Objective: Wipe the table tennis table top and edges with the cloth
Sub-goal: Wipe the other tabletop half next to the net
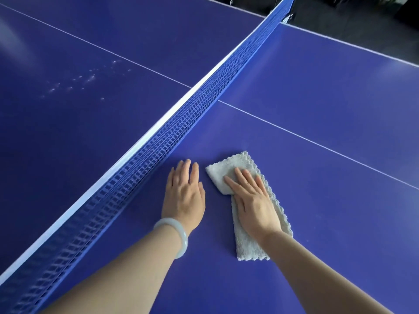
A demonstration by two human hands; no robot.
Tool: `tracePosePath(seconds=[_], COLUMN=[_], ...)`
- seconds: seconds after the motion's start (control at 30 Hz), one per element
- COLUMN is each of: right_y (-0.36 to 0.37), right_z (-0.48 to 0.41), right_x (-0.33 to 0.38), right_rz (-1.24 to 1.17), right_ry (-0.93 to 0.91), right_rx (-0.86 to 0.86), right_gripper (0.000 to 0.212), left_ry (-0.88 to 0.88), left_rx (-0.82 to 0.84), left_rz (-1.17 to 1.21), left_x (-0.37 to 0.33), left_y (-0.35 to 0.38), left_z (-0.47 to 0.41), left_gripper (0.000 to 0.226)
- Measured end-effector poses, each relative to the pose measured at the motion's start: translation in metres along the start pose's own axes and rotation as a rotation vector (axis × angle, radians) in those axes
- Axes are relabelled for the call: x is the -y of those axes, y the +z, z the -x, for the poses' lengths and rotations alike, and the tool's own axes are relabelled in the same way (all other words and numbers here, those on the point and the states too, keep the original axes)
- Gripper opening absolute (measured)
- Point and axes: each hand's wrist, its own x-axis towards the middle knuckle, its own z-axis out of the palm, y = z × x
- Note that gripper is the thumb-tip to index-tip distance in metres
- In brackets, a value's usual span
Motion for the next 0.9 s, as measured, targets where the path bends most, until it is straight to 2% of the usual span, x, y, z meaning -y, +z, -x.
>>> tracePosePath(seconds=[0.1,0.23,0.3,0.4,0.43,0.47,0.6,0.67,0.77,0.9], right_y=[0.001,-0.002,-0.009,-0.009,-0.002,0.006,0.027,0.016,-0.012,-0.041], right_z=[-0.023,-0.091,-0.130,-0.164,-0.170,-0.176,-0.191,-0.198,-0.188,-0.120], right_x=[-0.003,-0.022,-0.039,-0.045,-0.035,-0.022,0.019,0.006,-0.045,-0.101], right_rz=[0.085,0.138,0.141,0.103,0.116,0.121,0.090,0.096,0.115,0.096], right_ry=[-0.069,-0.090,0.074,0.476,0.524,0.501,0.125,0.074,0.215,0.491], right_rx=[0.060,0.065,0.000,-0.147,-0.175,-0.177,-0.019,0.002,-0.107,-0.266], right_gripper=[0.054,0.050,0.050,0.051,0.052,0.054,0.054,0.051,0.048,0.043], left_ry=[-0.014,-0.022,-0.021,-0.017,-0.016,-0.017,-0.011,-0.014,-0.022,-0.037], left_rx=[-0.061,-0.074,-0.087,-0.094,-0.097,-0.101,-0.111,-0.098,-0.086,-0.052], left_rz=[0.005,-0.020,-0.021,-0.030,-0.035,-0.039,-0.043,-0.026,-0.012,-0.027], left_x=[0.002,0.000,0.001,0.001,0.000,0.000,0.001,0.001,0.001,0.000], left_y=[0.004,0.003,0.005,0.007,0.008,0.008,0.010,0.009,0.007,0.007], left_z=[0.002,0.002,0.003,0.003,0.003,0.002,0.002,0.002,0.003,0.003], left_gripper=[0.052,0.051,0.050,0.050,0.050,0.049,0.048,0.049,0.049,0.051])
